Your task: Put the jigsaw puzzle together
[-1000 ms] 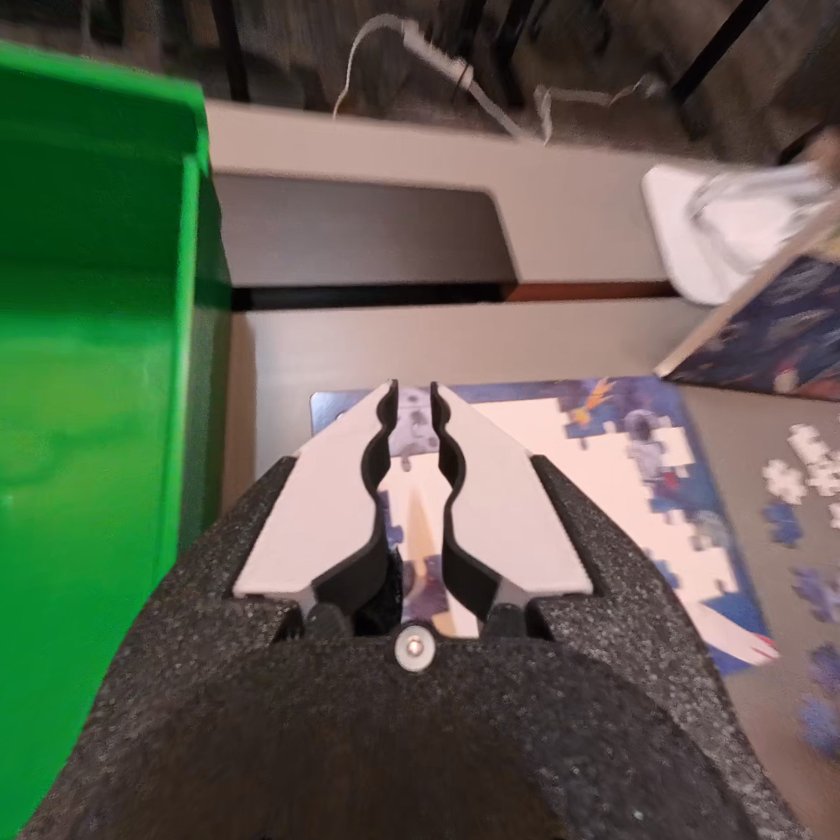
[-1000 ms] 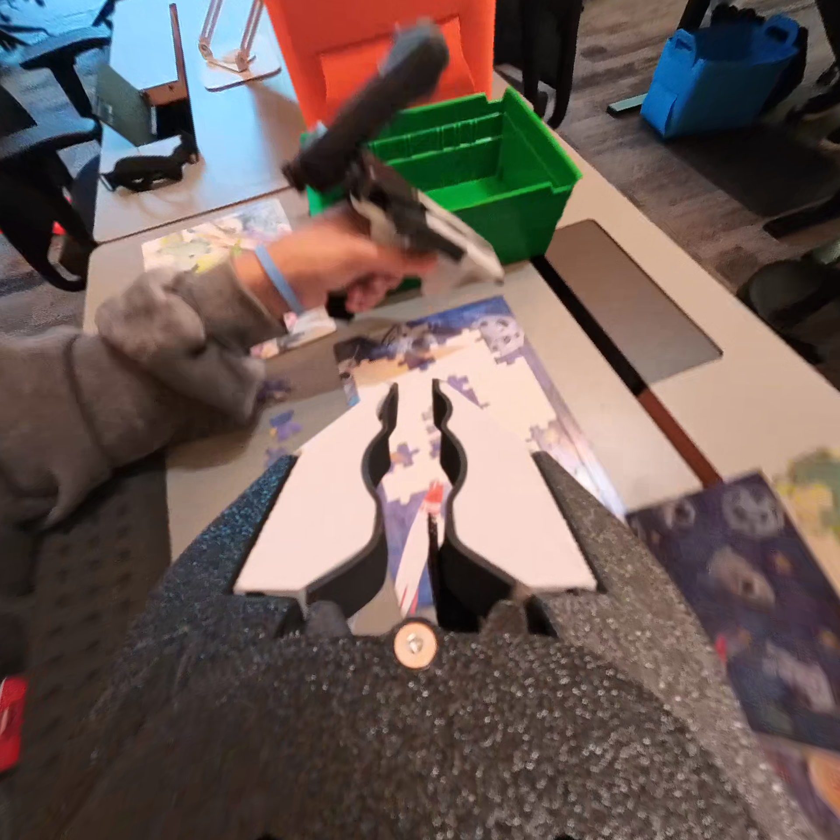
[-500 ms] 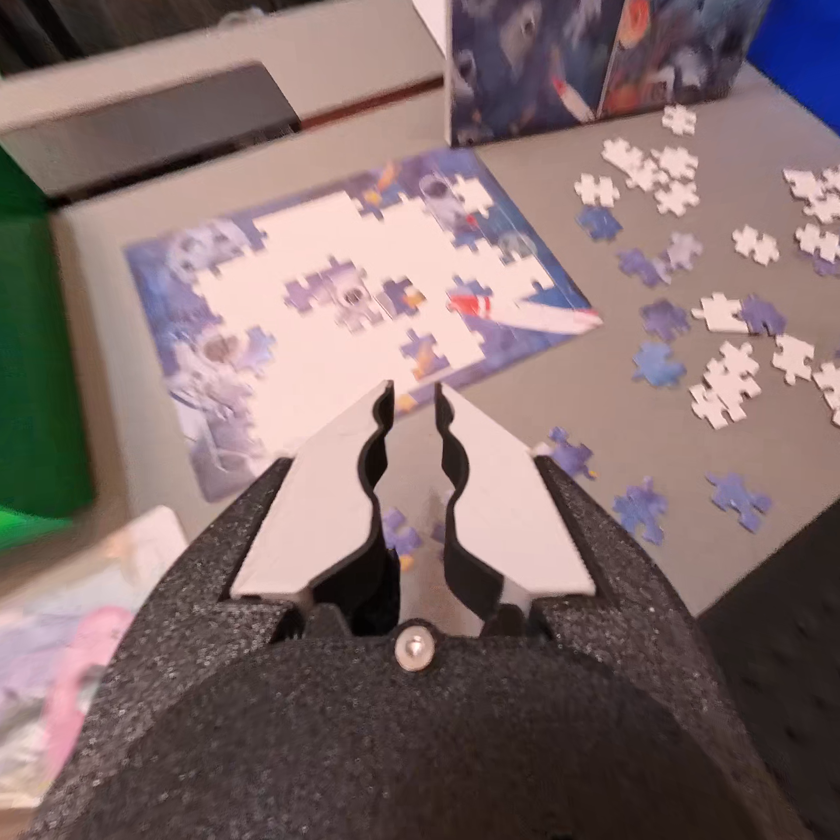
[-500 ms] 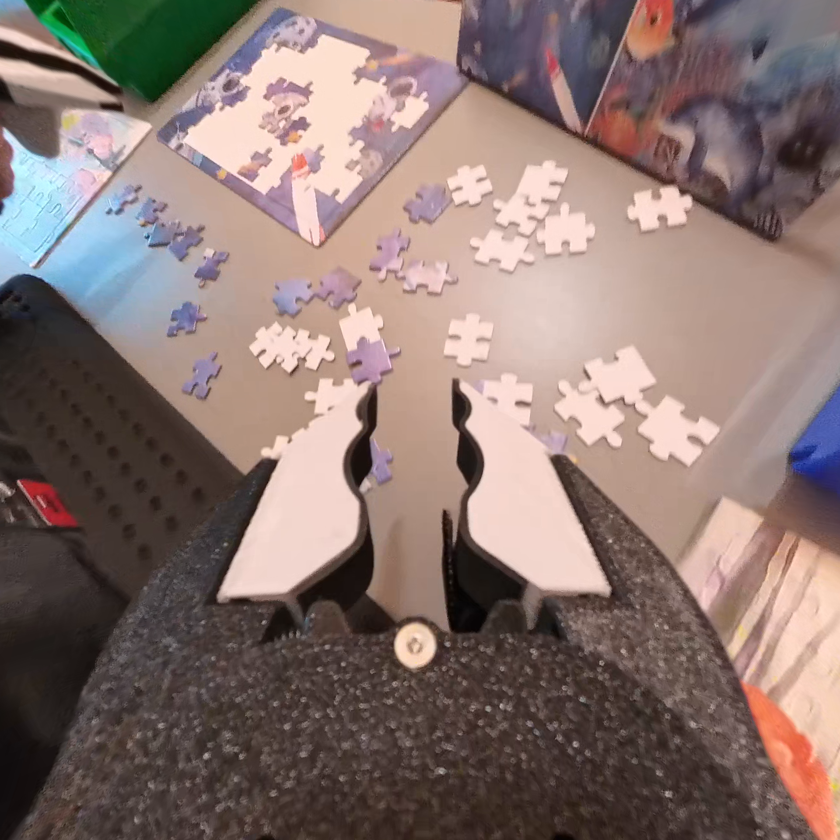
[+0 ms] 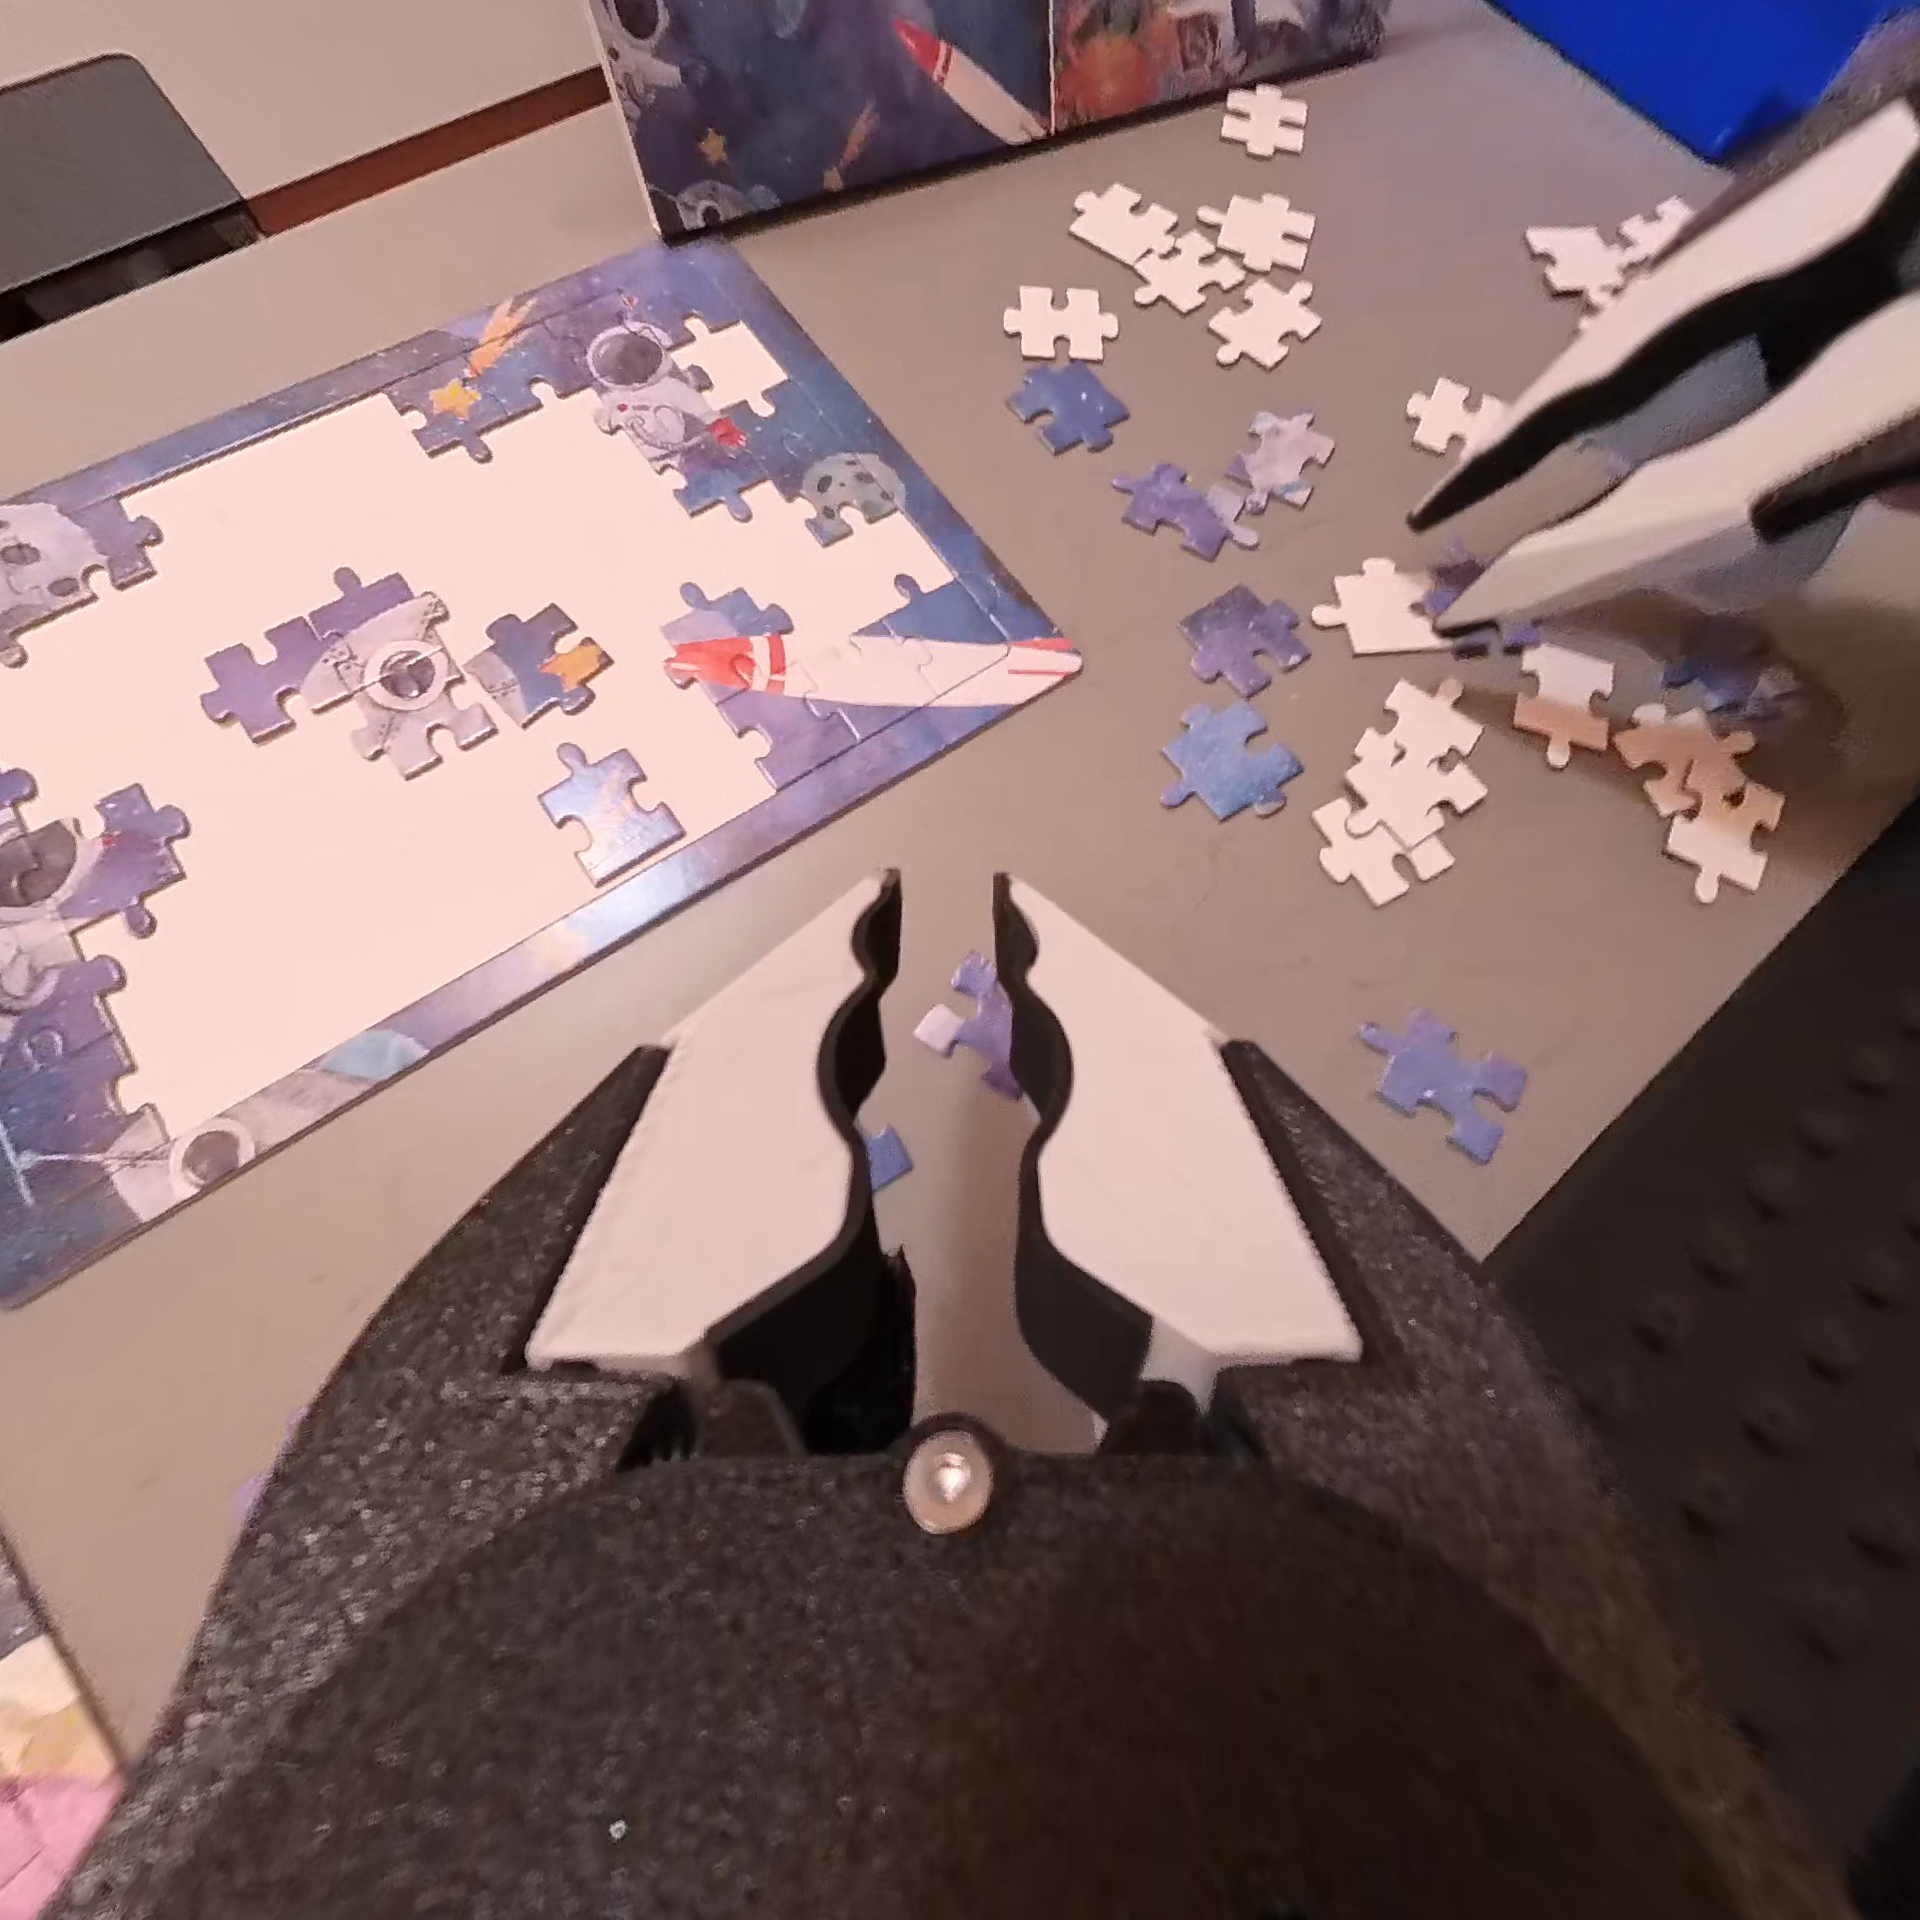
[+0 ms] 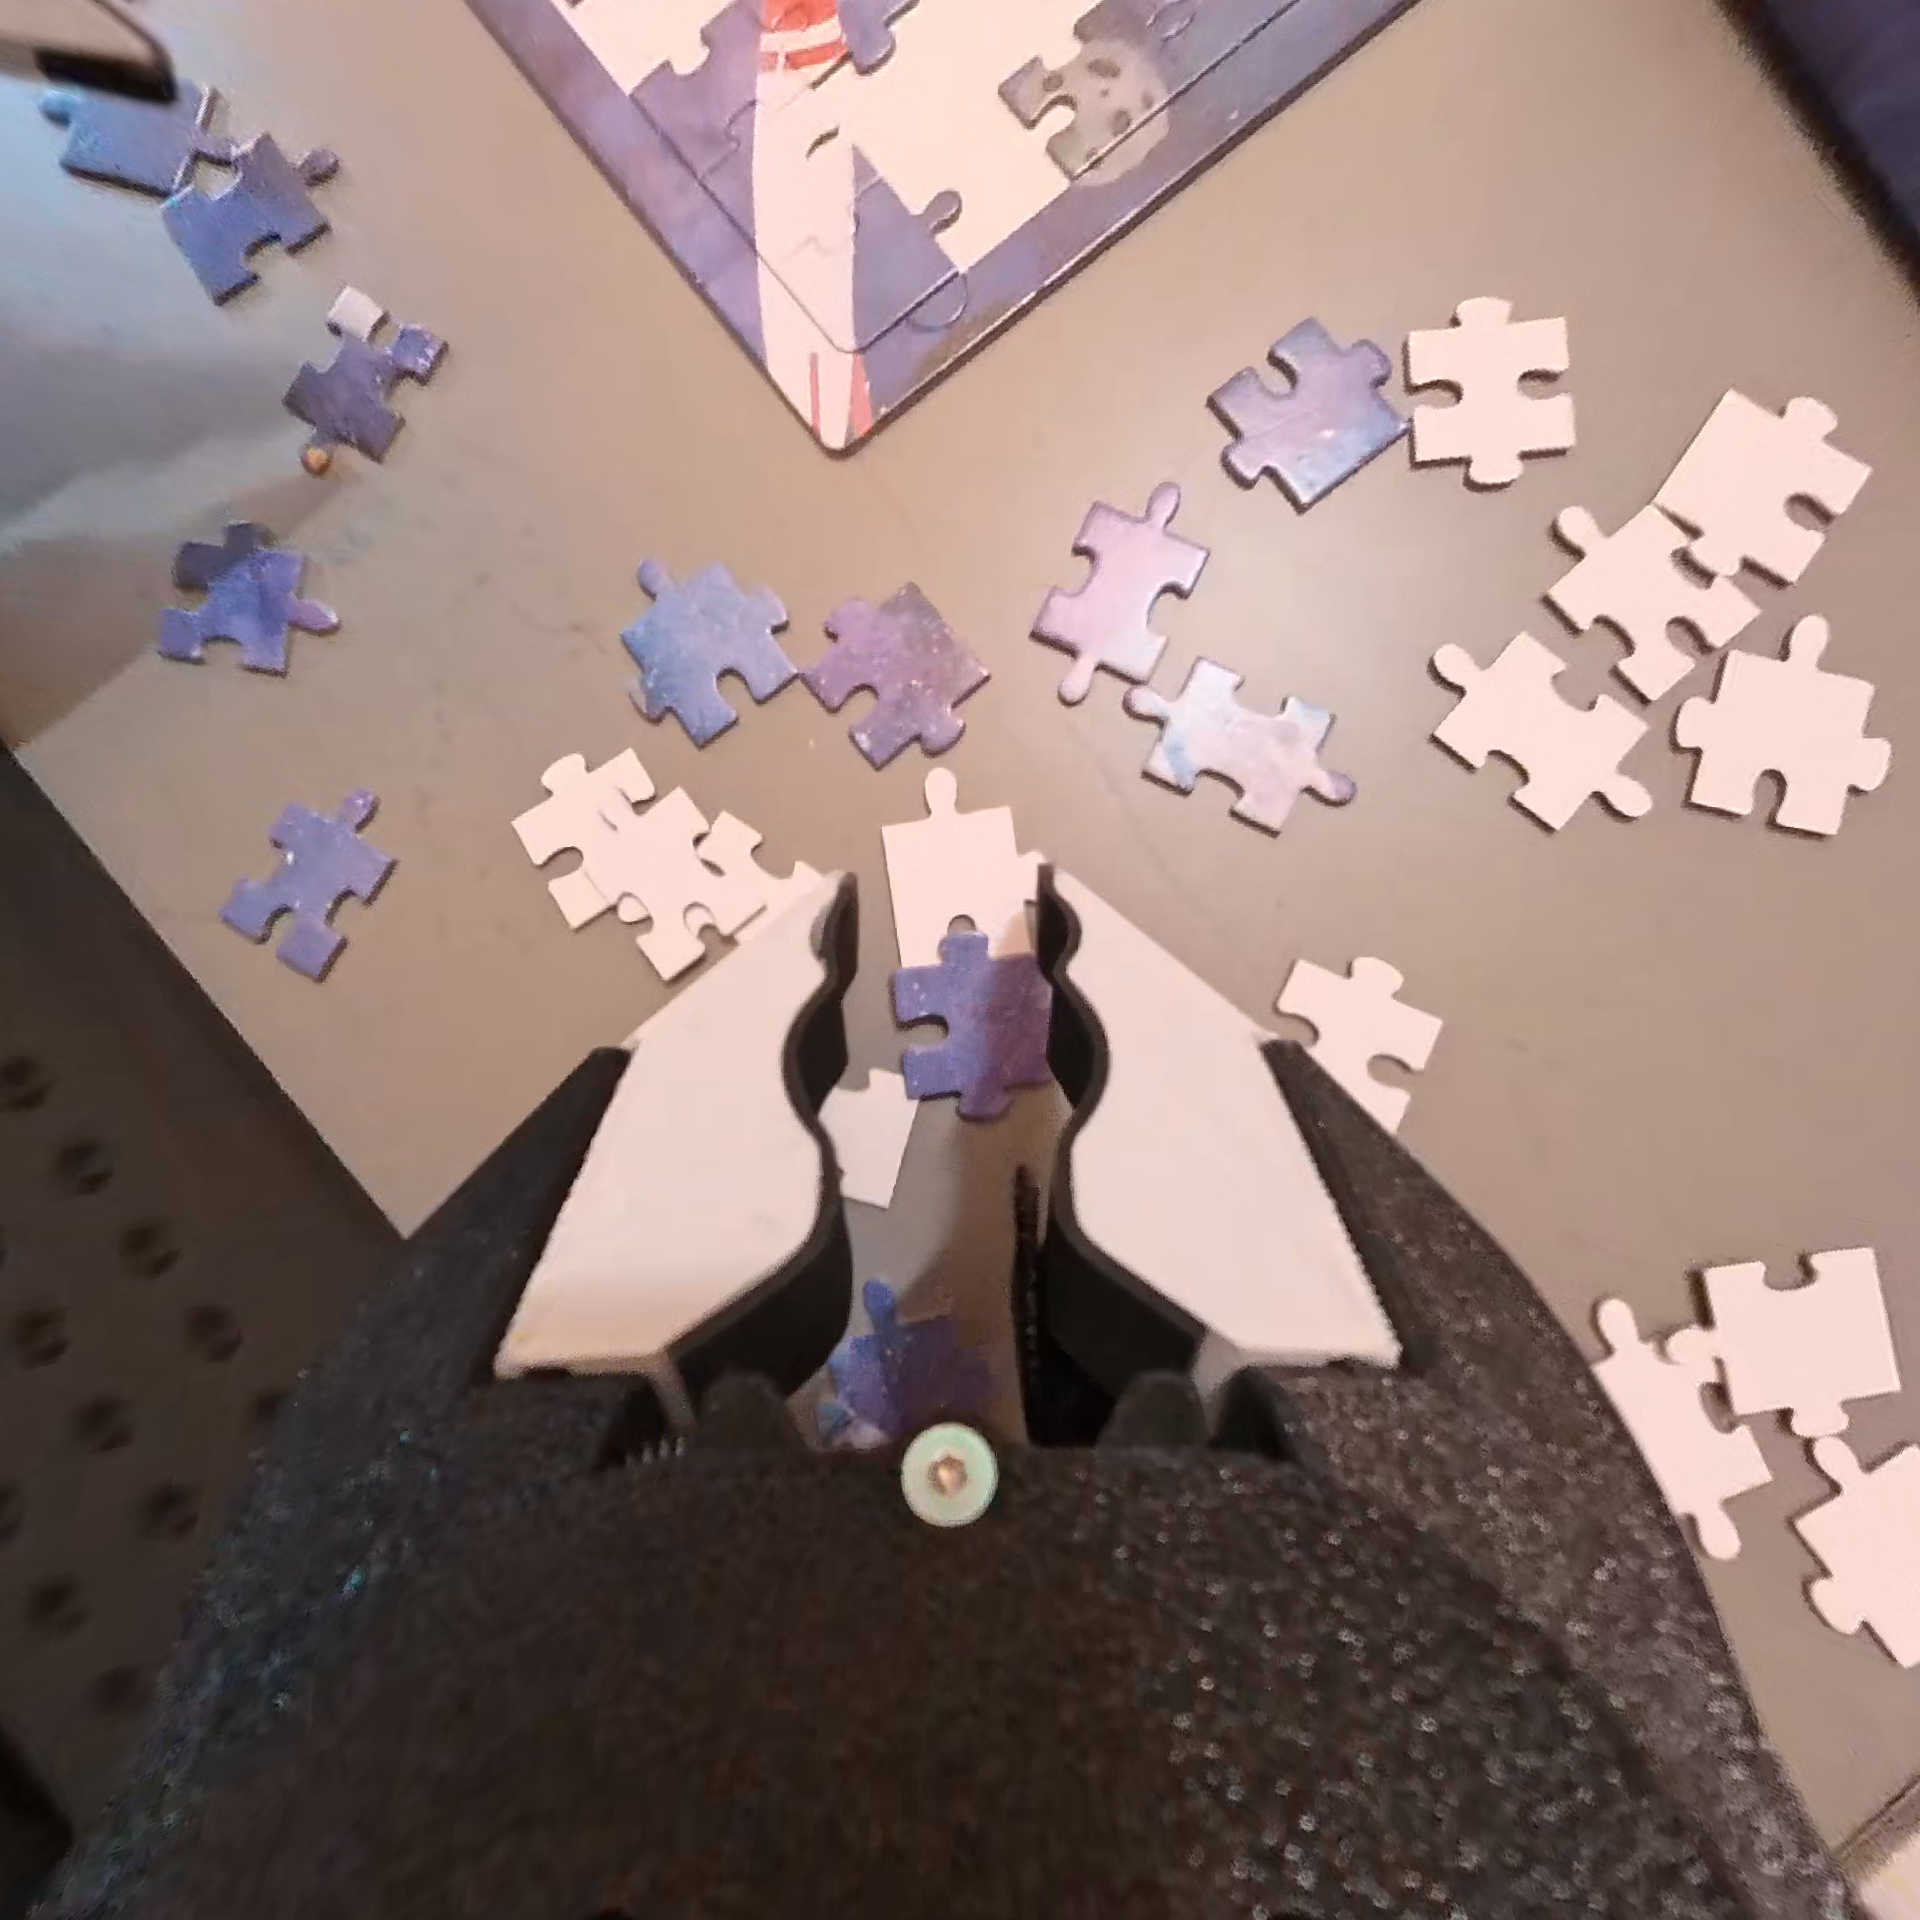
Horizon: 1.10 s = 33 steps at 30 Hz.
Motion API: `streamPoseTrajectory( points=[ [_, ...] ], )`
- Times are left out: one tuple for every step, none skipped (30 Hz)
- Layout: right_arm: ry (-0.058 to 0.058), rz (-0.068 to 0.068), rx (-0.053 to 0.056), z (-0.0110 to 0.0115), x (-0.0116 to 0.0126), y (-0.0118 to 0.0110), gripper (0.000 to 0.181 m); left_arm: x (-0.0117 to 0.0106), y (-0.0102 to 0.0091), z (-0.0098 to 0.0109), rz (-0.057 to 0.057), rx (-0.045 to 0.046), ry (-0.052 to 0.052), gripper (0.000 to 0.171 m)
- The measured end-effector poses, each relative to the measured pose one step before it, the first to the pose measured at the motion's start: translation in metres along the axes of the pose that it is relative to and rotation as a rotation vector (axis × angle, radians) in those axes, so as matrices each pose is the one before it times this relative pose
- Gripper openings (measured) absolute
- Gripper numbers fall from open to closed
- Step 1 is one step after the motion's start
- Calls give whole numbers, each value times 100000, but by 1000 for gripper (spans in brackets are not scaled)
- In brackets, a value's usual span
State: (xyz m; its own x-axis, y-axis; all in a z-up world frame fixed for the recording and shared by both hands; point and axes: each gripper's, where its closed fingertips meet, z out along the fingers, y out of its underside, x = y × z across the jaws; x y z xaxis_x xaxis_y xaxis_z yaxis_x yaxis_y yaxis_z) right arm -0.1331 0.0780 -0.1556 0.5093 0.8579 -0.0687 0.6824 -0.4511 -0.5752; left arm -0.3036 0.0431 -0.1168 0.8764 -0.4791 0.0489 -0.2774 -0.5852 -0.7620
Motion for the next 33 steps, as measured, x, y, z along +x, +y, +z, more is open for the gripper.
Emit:
streamPoseTrajectory(
  points=[
    [-1179,491,-1419,106,-47,24,35,-26,371,-152,1166,-686,-59,17],
    [1360,-513,-2348,144,273,180,35,-71,368,-135,841,-516,-125,17],
    [3309,-1801,-2447,185,451,241,36,-108,326,-75,476,-488,-149,17],
    [1136,-2151,-2921,280,16,306,36,-120,284,-39,198,-529,20,17],
    [-75,-1385,-3680,361,-234,425,36,-97,228,-18,57,-563,256,17],
    [675,-566,57,23,-115,-151,35,-88,149,-1,33,-421,316,17],
    [-545,-450,-1791,45,-296,112,34,-106,62,-30,73,-172,198,17],
    [-169,-534,-972,-5,-237,29,30,-105,-12,-44,110,89,50,17],
    [179,-594,-902,7,-135,4,27,-86,-80,-52,68,385,56,17],
    [285,218,-751,18,-7,-19,27,-35,-132,-56,-83,571,278,17],
    [-608,953,-270,-8,17,16,27,22,-186,-37,-350,699,592,17],
    [-766,1088,261,-18,56,14,27,104,-257,-21,-773,1044,992,17],
    [-506,-15,648,-17,43,13,27,182,-355,-3,-1417,1478,1600,17],
    [-927,12,817,-49,-77,56,27,317,-414,24,-2219,1606,2374,17],
    [-1820,-212,1145,-89,-238,-3,27,426,-434,71,-3094,1566,3176,17],
    [-1315,-495,2659,-209,-230,-263,27,573,-453,148,-4143,1567,4105,17],
    [-297,-1844,4731,-406,-255,-647,27,778,-403,246,-5423,1202,5503,17],
    [721,-3518,6298,-552,-329,-1011,27,1000,-271,371,-6929,327,7227,18],
    [976,-4913,6416,-630,-509,-1226,27,1155,-171,468,-8371,-274,8642,22],
    [1062,-5895,5658,-566,-646,-1301,27,1210,-236,515,-8814,386,9462,29],
    [1485,-5374,4723,-404,-592,-1277,27,1107,-320,522,-7847,1429,8988,35],
    [431,-3921,3472,-234,-647,-1141,27,827,-240,545,-5852,1260,7132,37],
    [-462,-2973,2824,-123,-697,-1050,27,512,-11,540,-3418,44,4875,38],
    [-386,-2954,3482,-131,-660,-1093,27,263,180,488,-1251,-1130,2919,38],
    [-21,-2614,3357,-87,-535,-1008,27,249,270,379,443,-1353,1966,36],
    [307,-2234,1799,-5,-395,-715,27,338,241,236,1613,-1002,1719,28],
    [1295,-2272,757,43,-168,-419,27,226,162,59,2493,-513,351,12],
    [1272,-2030,344,88,-79,-178,17,-194,40,-158,3798,29,-2863,1],
    [1994,-828,834,94,149,-71,20,-659,-69,-423,6217,97,-6267,1],
    [1461,1039,417,105,258,141,24,-996,-132,-652,10254,-73,-8854,1],
    [-1147,3326,146,139,73,257,25,-1131,-109,-788,16043,-376,-10732,1],
    [-3941,5416,335,131,-162,188,25,-992,-61,-887,21277,-533,-10924,2],
    [-3919,7072,1563,138,-48,-83,25,-699,-181,-924,23215,540,-9725,2]
  ],
)
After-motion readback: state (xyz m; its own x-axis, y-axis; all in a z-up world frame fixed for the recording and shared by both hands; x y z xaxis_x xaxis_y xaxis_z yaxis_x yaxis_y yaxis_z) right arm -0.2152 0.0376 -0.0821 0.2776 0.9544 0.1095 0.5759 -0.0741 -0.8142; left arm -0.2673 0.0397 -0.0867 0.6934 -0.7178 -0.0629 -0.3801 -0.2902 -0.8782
